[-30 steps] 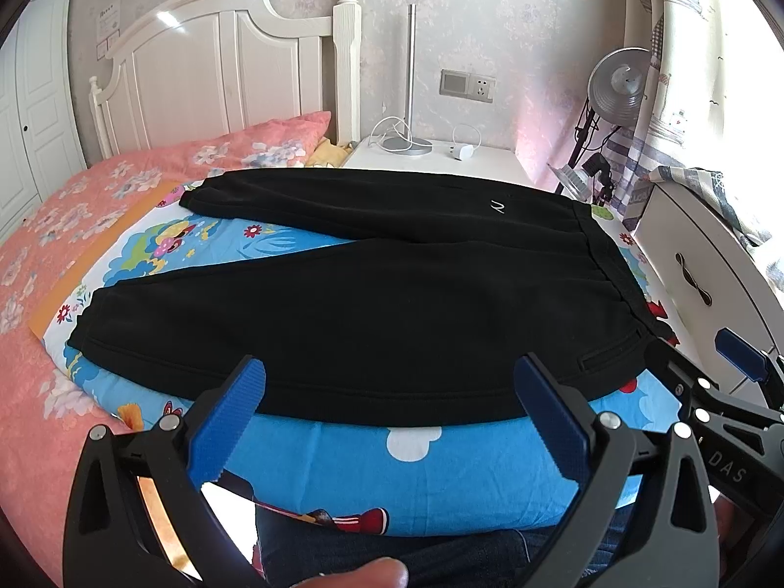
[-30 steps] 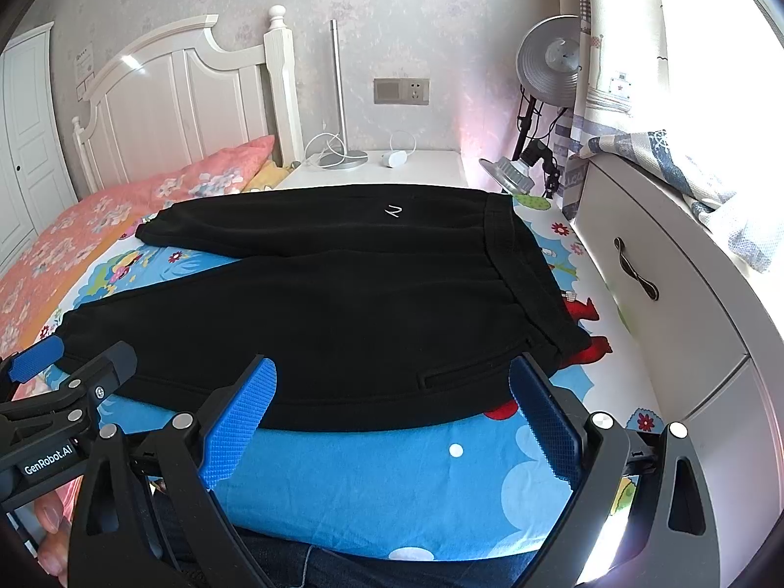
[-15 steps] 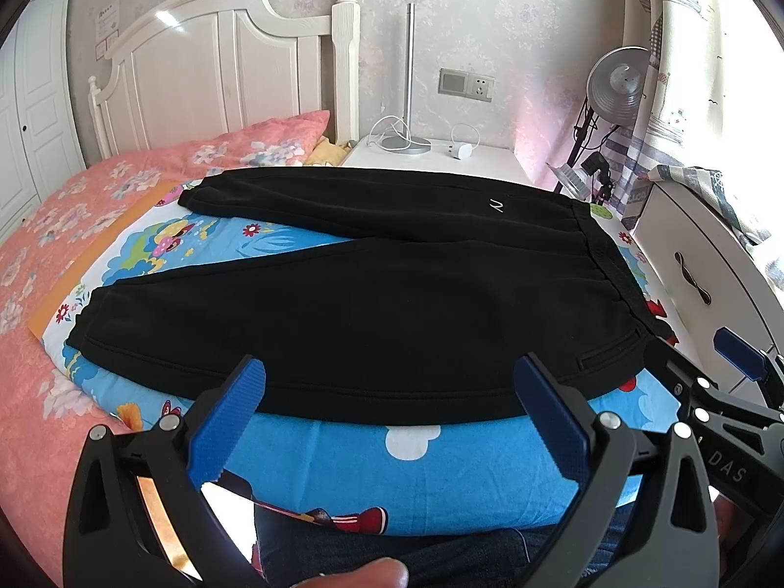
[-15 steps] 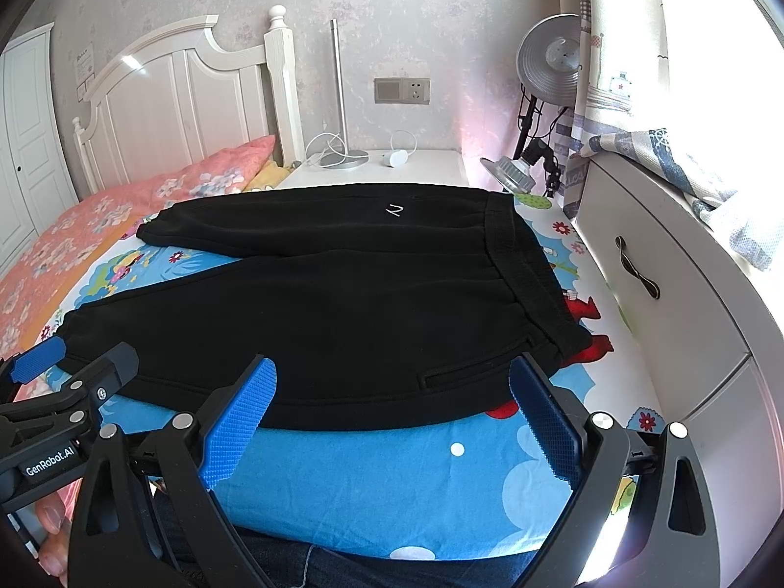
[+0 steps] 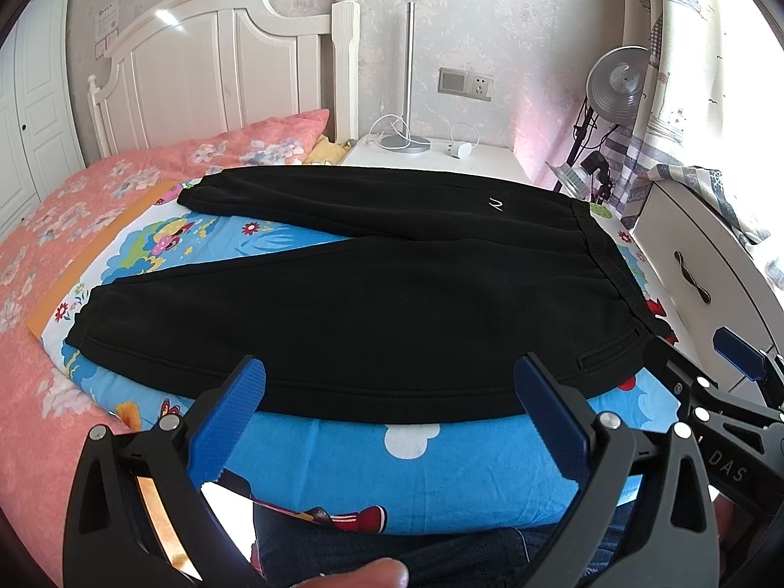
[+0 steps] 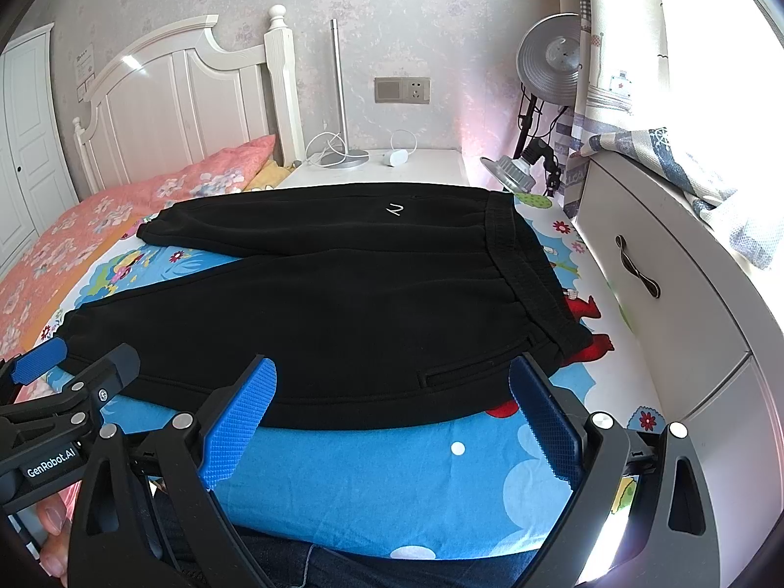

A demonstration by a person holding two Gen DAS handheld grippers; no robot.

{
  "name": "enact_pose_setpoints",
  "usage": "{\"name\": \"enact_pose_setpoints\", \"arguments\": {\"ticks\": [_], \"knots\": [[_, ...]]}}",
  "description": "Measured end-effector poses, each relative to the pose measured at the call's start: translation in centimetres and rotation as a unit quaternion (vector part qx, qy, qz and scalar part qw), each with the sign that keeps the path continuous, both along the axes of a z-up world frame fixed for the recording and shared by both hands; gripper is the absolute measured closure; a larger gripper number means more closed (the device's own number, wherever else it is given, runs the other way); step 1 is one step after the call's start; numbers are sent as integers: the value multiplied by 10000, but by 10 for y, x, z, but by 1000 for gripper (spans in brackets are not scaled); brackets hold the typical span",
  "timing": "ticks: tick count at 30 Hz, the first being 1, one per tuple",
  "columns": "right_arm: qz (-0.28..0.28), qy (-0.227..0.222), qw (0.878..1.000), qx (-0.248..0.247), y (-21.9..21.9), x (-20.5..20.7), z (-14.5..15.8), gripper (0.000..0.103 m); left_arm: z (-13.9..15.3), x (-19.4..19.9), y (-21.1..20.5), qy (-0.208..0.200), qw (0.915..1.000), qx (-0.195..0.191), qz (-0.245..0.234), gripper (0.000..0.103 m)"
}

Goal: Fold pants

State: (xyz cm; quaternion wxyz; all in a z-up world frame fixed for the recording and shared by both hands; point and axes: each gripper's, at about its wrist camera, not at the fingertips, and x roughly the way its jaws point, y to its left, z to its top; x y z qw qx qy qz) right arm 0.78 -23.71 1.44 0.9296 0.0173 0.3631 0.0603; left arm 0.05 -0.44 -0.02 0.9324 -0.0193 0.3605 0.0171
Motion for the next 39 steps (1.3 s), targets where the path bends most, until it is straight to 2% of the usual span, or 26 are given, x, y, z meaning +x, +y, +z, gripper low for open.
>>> {"name": "enact_pose_setpoints", "arguments": {"ticks": [33, 39], "knots": [[19, 2, 10000, 26, -1, 1, -1, 10, -1, -1, -2, 11, 10000, -11, 3, 2], [115, 88, 9999, 76, 8, -4, -10, 10, -5, -2, -4, 42, 9999, -108, -5, 2]]}}
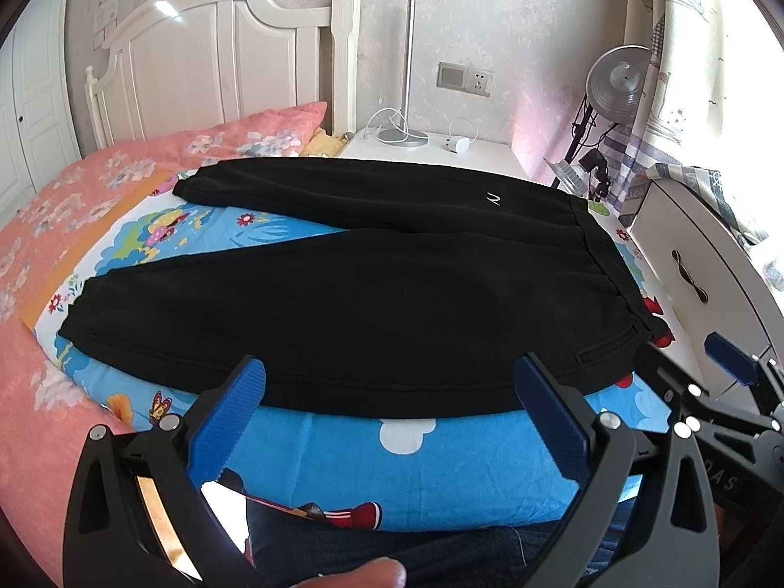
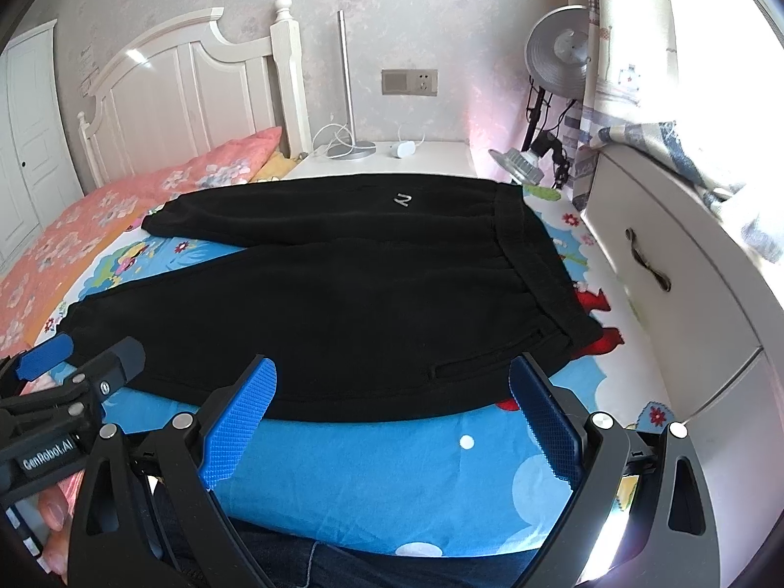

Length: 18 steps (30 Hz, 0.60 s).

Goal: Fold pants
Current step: 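Move the right tool to the waistband of the black sweatpants and grasp it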

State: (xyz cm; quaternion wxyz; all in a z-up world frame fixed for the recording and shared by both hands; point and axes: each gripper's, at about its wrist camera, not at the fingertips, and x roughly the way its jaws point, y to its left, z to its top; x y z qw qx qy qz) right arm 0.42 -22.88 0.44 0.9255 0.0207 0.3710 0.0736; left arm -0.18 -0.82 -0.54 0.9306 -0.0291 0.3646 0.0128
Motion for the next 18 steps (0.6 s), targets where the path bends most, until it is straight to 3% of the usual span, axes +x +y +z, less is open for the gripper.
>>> {"name": "enact_pose_setpoints", "arguments": {"ticks": [5, 9, 14, 18], "knots": [[-143, 270, 9992, 266, -14, 17, -13, 10, -11, 7, 9, 42, 9996, -275, 65, 2], [-417, 629, 9960, 484, -41, 70, -25, 10, -29, 25, 11, 333, 9981, -511, -83, 2], [-295, 1119, 9904, 751, -84, 201, -28, 7, -57, 52, 7, 687, 9952, -627, -299, 2], [-107, 1338, 9903, 369, -110, 312, -36, 6, -78, 73, 6, 860, 9932, -687, -377, 2]]}}
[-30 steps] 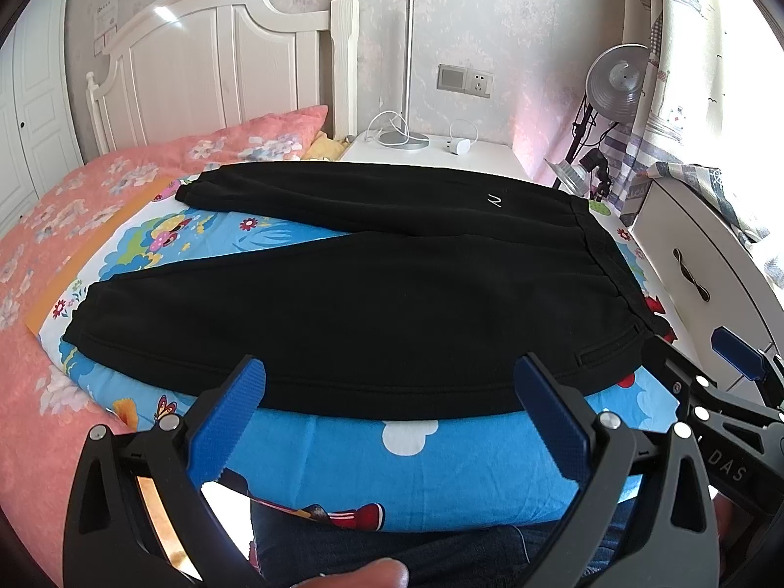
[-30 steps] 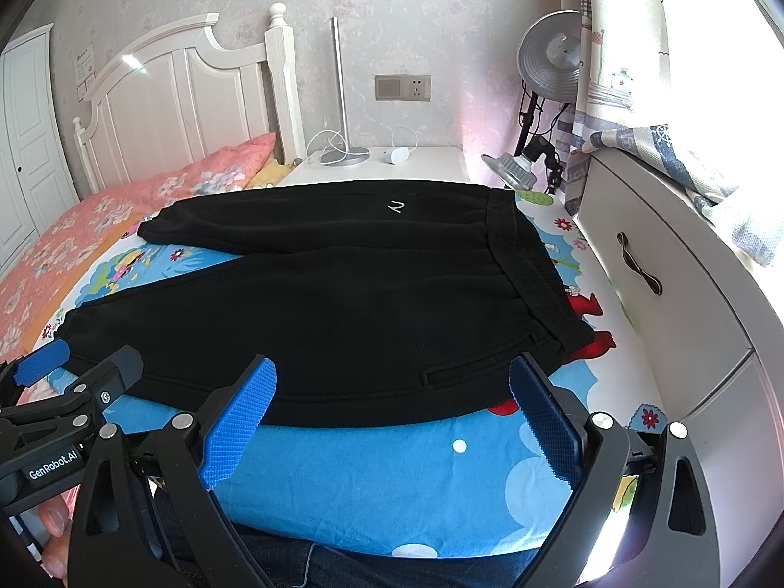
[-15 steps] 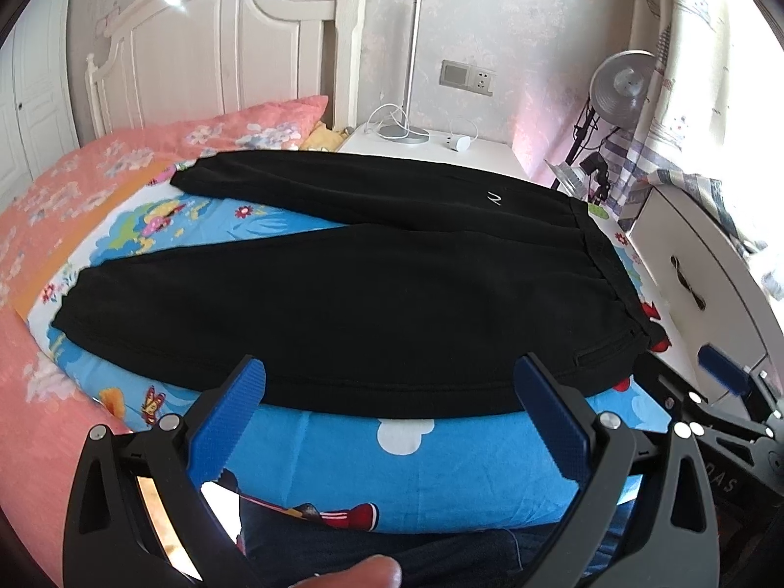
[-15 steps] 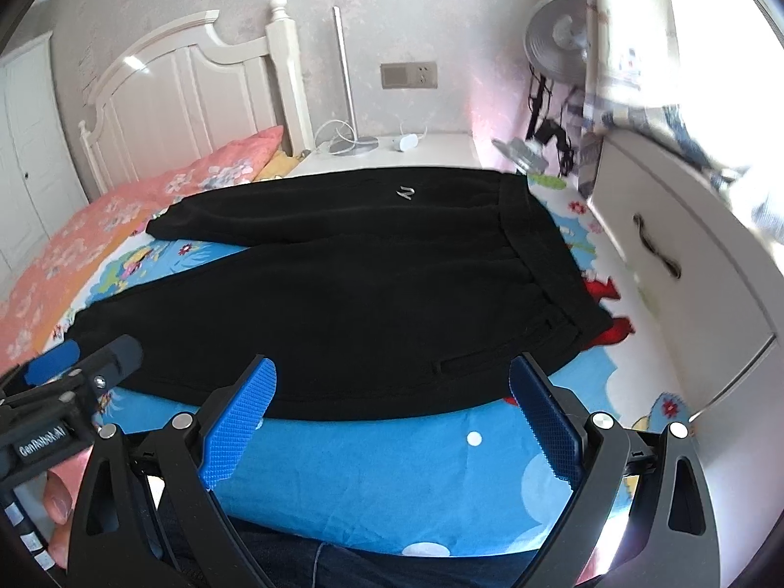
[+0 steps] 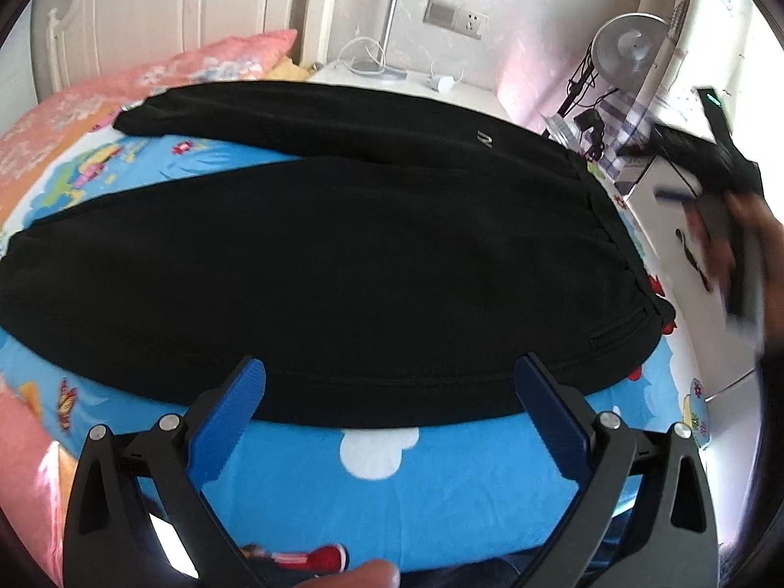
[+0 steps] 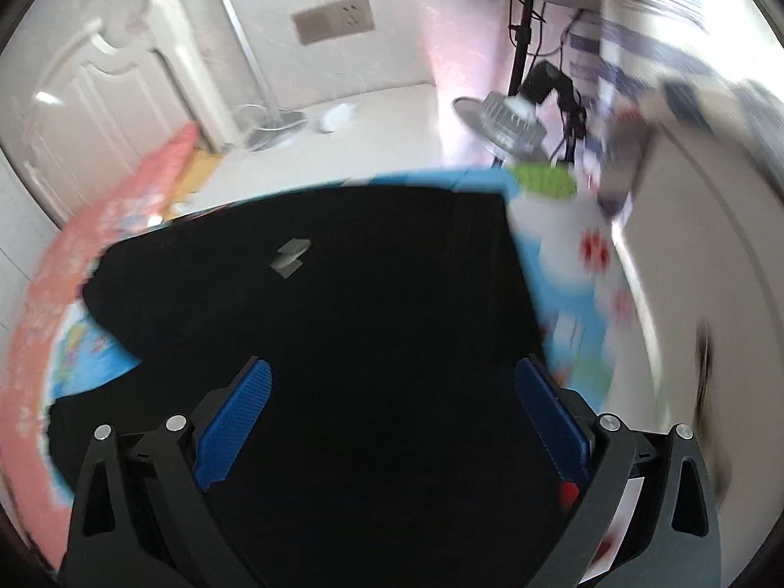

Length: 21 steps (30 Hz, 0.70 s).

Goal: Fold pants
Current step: 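Move the right tool to the waistband of the black sweatpants and grasp it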

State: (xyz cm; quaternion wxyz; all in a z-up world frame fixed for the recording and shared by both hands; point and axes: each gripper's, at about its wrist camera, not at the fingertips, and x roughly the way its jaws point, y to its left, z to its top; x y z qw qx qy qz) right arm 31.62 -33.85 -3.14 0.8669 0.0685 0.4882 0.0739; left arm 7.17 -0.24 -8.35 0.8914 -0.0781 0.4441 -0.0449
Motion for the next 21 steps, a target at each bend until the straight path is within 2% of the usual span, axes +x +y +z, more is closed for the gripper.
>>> {"name": "enact_pose_setpoints", "arguments": {"ticks": [2, 4, 6, 8, 11, 15, 17, 18, 20, 21], "knots": [[275, 124, 9989, -348, -5, 44, -9, 6, -8, 8, 3, 39, 10000, 9, 4, 2], [743, 275, 9928, -900, -4, 84, -24, 6, -18, 16, 8, 153, 9999, 20, 50, 2], [1368, 382, 9774, -1565, 1, 112, -39, 7, -27, 25, 16, 310, 9994, -12, 137, 2], [1810, 518, 9658, -1785, 4, 130, -47, 7, -33, 34, 24, 433, 9987, -35, 265, 2], [2286, 622, 9558, -1743, 14, 150, -51, 7, -38, 45, 36, 554, 9975, -33, 435, 2], [2656, 885, 9426, -1823, 26, 181, -70, 8, -43, 56, 45, 704, 9958, -28, 592, 2], [2697, 1076, 9418, -1695, 25, 197, -80, 14, -44, 60, 50, 778, 9946, -5, 685, 2], [2713, 1184, 9410, -1637, 25, 203, -84, 22, -44, 61, 53, 804, 9939, 9, 750, 2], [2764, 1475, 9382, -1471, 22, 212, -96, 27, -45, 63, 61, 850, 9926, 34, 865, 2], [2816, 1530, 9378, -1332, 22, 212, -97, 40, -46, 66, 66, 889, 9915, 49, 952, 2]]}}
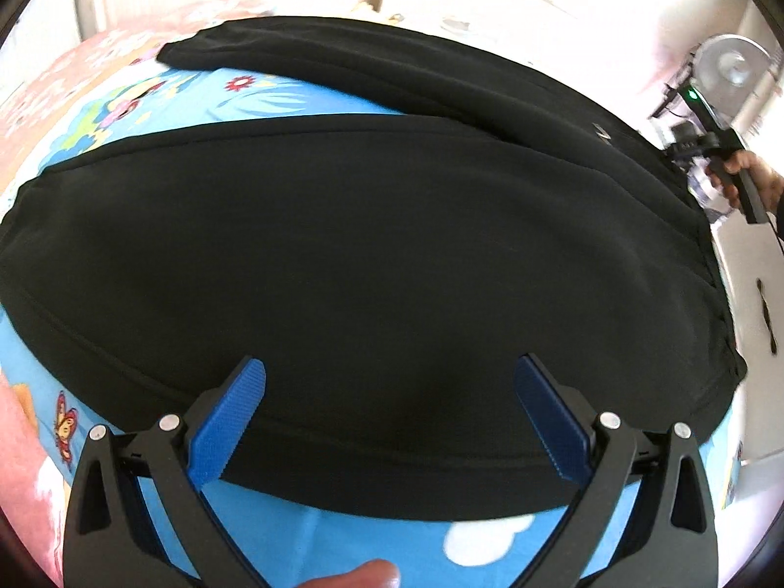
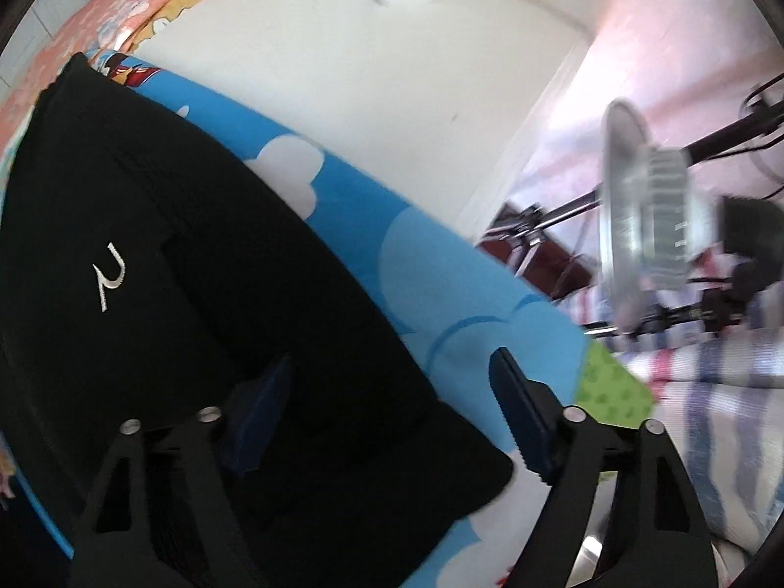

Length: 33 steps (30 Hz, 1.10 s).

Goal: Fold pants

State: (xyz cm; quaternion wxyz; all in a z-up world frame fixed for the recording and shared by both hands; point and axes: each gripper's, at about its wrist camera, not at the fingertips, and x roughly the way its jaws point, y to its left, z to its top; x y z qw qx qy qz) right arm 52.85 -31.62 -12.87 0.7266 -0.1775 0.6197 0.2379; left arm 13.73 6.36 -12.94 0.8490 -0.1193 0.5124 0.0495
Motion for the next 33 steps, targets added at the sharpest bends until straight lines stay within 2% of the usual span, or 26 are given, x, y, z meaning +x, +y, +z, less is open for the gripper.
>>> {"name": "enact_pose_setpoints", "arguments": {"ticks": [1, 2, 3, 4, 6, 9, 12, 14, 16, 18, 19, 20, 21, 23, 24, 25, 30, 32, 33], "knots": [[62, 114, 9997, 201, 1, -1, 2, 62, 0, 2, 3, 20, 10000, 10, 41, 2], [159, 100, 9994, 303, 3, -5, 7, 69, 0, 5, 7, 34, 10000, 28, 74, 2], [242, -13, 9992, 310, 6, -10, 12, 88, 1, 8, 9, 28, 9999, 47, 92, 2], [284, -201, 9989, 322, 11, -16, 20, 98, 4, 13, 11, -14, 9999, 68, 106, 2], [178, -704, 9969, 316, 12, -28, 41, 98, 13, 26, 15, -161, 9998, 82, 91, 2], [116, -1579, 9847, 732, 14, -78, 87, 98, 30, 48, 17, -444, 9990, -46, 18, 2], [240, -2349, 9675, 902, 23, -155, 123, 98, 57, 78, 14, -795, 9949, -578, -211, 2], [363, -2698, 9580, 905, 33, -214, 134, 98, 70, 92, 6, -940, 9898, -998, -389, 2], [405, -2816, 9536, 984, 41, -263, 135, 98, 77, 113, 1, -976, 9776, -1746, -649, 3], [331, -2772, 9540, 1097, 50, -306, 126, 98, 71, 136, -4, -807, 9520, -2833, -837, 4], [261, -2706, 9554, 1153, 55, -318, 120, 98, 65, 148, -7, -697, 9404, -3202, -906, 13], [187, -2622, 9573, 1205, 53, -326, 113, 98, 57, 157, -13, -578, 9332, -3417, -953, 19], [127, -2526, 9591, 1273, 53, -331, 106, 98, 50, 164, -17, -453, 9275, -3587, -947, 30], [-17, -2411, 9607, 1373, 51, -340, 92, 98, 23, 178, -26, 16, 9037, -4182, -919, 37], [-69, -2391, 9608, 1399, 51, -342, 88, 98, 11, 181, -32, 242, 8948, -4371, -870, 41], [-119, -2377, 9604, 1446, 50, -344, 85, 98, 0, 181, -38, 498, 8932, -4406, -744, 43], [-294, -2363, 9579, 1606, 53, -355, 78, 98, -25, 177, -72, 855, 8683, -4832, -733, 46], [-389, -2309, 9589, 1602, 53, -358, 74, 98, -30, 179, -91, 1009, 8583, -4968, -795, 62], [-556, -2202, 9603, 1619, 51, -356, 72, 96, -27, 182, -100, 996, 8585, -4945, -923, 80]]}}
